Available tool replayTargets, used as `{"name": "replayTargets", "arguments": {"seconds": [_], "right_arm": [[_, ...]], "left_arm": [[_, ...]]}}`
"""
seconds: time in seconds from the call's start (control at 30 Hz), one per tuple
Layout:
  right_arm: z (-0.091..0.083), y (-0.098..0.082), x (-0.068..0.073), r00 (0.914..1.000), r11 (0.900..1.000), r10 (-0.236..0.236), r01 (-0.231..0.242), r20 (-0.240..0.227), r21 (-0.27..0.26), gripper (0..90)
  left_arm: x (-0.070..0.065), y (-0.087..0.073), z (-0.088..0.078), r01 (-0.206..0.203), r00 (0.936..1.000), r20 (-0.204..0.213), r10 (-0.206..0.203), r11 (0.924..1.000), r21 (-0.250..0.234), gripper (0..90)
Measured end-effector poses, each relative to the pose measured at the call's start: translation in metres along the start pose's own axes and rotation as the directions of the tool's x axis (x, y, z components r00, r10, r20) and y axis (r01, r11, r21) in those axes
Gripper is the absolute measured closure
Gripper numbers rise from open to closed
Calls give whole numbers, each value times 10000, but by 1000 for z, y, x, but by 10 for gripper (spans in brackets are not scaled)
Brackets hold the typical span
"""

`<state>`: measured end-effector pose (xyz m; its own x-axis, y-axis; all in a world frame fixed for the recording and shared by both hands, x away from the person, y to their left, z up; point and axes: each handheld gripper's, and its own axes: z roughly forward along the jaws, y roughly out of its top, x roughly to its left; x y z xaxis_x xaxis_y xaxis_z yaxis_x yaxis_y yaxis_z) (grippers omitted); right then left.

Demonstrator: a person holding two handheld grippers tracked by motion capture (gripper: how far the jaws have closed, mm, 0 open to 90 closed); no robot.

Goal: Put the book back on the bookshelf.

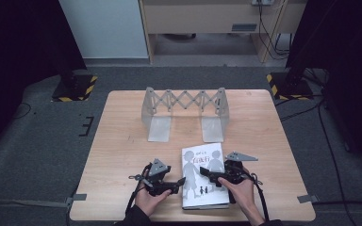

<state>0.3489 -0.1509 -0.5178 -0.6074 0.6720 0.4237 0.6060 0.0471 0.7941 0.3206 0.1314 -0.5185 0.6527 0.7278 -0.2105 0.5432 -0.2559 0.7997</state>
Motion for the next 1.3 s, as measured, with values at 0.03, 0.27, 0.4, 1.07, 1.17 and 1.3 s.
{"name": "replayTargets", "arguments": {"seconds": [0.03,0.27,0.4,1.07,1.17,1.3], "right_arm": [[0,0,0,10000,10000,0,0,0,0,292],[0,1,-2,9998,9998,183,-183,47,-9,343],[1,2,-3,9994,9994,340,-340,18,17,376],[-9,7,-3,9830,9824,1825,-1831,-200,-370,684],[-13,11,0,9786,9779,1969,-2004,-596,-602,750],[-16,13,5,9806,9799,1804,-1859,-767,-722,776]], "left_arm": [[0,0,0,6,10000,9,-6,10000,-10,212],[-1,0,2,94,9999,106,-93,9999,-54,212],[-1,0,3,74,9998,161,-73,10000,-55,211],[4,2,6,597,9957,733,-564,9972,-447,211],[4,2,10,759,9922,1029,-702,9958,-517,210],[4,1,12,1059,9845,1480,-943,9917,-725,194]]}}
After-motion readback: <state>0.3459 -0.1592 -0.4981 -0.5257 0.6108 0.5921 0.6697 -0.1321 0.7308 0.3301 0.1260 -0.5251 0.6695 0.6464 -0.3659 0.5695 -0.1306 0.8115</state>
